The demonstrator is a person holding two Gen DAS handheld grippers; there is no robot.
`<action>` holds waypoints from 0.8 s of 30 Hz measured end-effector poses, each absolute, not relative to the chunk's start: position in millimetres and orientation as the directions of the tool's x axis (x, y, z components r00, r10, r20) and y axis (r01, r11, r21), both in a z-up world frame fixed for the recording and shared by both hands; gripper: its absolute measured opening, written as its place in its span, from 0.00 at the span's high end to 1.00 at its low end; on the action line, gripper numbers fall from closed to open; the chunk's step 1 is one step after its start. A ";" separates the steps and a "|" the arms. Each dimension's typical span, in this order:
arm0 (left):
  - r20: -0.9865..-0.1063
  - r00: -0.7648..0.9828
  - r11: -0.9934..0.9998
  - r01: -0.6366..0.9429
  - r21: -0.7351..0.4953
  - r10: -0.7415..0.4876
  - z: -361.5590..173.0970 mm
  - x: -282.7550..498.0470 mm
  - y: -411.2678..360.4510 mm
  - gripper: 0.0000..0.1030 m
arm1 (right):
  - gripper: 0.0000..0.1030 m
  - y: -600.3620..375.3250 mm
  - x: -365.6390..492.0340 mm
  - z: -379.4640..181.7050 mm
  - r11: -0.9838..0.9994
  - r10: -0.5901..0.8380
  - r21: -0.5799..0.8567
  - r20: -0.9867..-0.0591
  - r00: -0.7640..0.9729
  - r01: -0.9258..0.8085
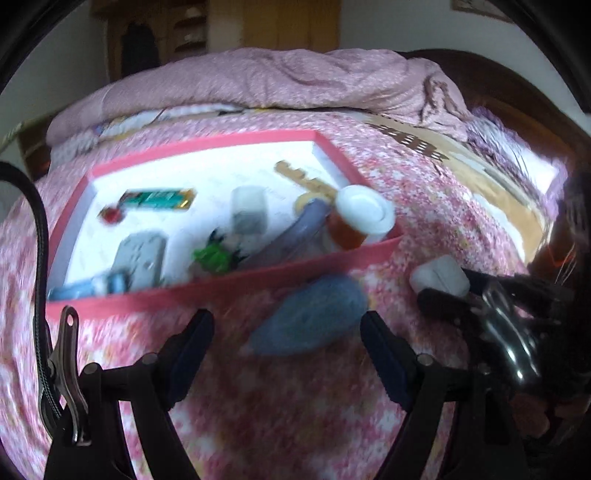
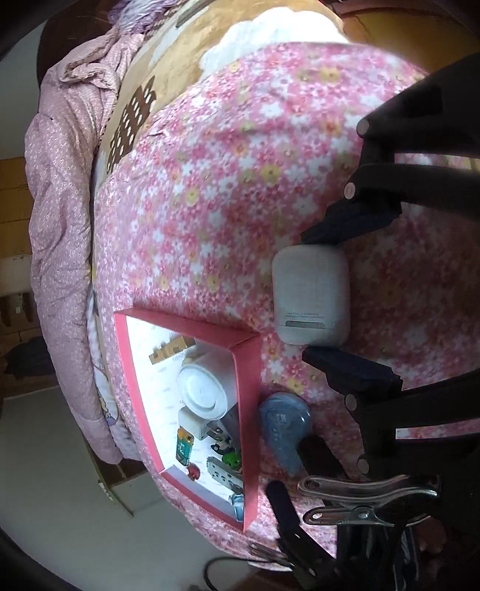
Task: Organize rigid objects
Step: 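Grasp the blue tape dispenser with the left gripper while the right gripper grasps the white earbud case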
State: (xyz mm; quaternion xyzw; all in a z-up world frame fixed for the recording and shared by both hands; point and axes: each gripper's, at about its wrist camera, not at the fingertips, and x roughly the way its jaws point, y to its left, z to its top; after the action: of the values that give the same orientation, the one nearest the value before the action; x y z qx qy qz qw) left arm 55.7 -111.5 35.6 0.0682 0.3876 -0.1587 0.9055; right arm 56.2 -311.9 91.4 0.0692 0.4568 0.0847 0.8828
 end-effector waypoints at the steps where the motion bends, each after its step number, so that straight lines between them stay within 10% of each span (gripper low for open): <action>1: -0.724 0.650 0.937 0.349 0.012 -0.232 34.1 57.1 -115.5 0.18 | 0.45 -313.6 55.9 91.1 0.974 0.221 0.209 -0.792 0.569 -0.087; 8: -0.739 0.649 0.941 0.334 0.062 -0.181 21.2 66.5 -129.9 0.19 | 0.45 -322.0 55.8 90.0 0.964 0.257 0.247 -0.783 0.567 -0.096; 13: -0.737 0.651 0.940 0.335 0.064 -0.181 24.6 62.4 -123.8 0.47 | 0.45 -318.9 55.6 90.2 0.967 0.245 0.237 -0.784 0.570 -0.091; 24: -0.747 0.660 0.971 0.219 0.092 -0.077 25.8 38.6 -68.6 0.48 | 0.45 -285.5 40.9 96.0 0.963 0.268 0.223 -0.793 0.547 -0.149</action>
State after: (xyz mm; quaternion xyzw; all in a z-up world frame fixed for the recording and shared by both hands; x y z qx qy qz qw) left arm 38.6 -68.6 25.8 0.0873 0.4042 -0.0816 0.9068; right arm 40.9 -285.5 96.0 0.0649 0.4606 0.1188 0.8772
